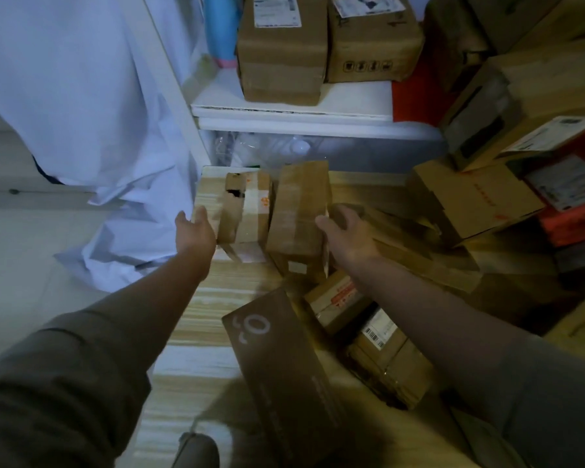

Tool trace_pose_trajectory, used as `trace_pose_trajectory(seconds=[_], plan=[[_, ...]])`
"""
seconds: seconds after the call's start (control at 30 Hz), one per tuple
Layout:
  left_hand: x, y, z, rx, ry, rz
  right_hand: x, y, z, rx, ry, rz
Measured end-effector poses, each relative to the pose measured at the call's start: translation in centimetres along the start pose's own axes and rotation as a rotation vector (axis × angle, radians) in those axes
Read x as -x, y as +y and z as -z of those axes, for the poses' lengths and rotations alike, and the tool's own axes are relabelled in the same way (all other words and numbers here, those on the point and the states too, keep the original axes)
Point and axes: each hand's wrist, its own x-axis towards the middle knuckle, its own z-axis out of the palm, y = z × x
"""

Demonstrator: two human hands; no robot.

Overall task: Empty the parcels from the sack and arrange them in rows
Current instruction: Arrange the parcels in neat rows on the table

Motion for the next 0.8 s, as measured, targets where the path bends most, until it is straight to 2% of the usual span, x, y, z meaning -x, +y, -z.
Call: trace_pose_trajectory(seconds=[0.07,0.2,0.27,0.37,0.47,0.57,0.63,0.7,0.8], plan=[[1.1,0.4,-0.7,-0.027,0.044,-0.015,0.2,0.0,-0.3,0.023,-0.030,0.023],[2.8,0.5,-2.2,-0.360,-0.128,-0.310,-0.2,0.3,-1.9,0.061,-0.042,-0.107],[2.2,0.5,-2.5,-0.354,-0.213,-0.288,-0.7,0.4,-2.7,0.036,-0.045,-0.181],[1.5,0.6,-2.2,-0.309,-0.255,-0.198,-1.3,0.9,-3.1,-0.110,-0.074,-0.214],[1.1,0.6,-1.8,-0.299,-0.231,-0.184,-1.5,1.1,-3.4,-0.139,-0.092,-0.223],[0.7,0.6,-1.1,-0.261,-0.186,-0.194,-1.4,1.1,-3.9,-0.084,0.059,-0.186],[0.2,0.5,-0.2,-0.231,-0.181,-0.214,-1.4,0.9,-3.7,0.046,0.145,-0.150],[-0.4,0.8,0.5,-0.235,-0.170,-0.265,-1.7,0.8,-3.6,0.177,0.189,-0.119],[-1.2,1.5,1.2,-0.342,-0.070,-0.367,-2.0,0.7,-3.8,0.227,0.225,-0.118]])
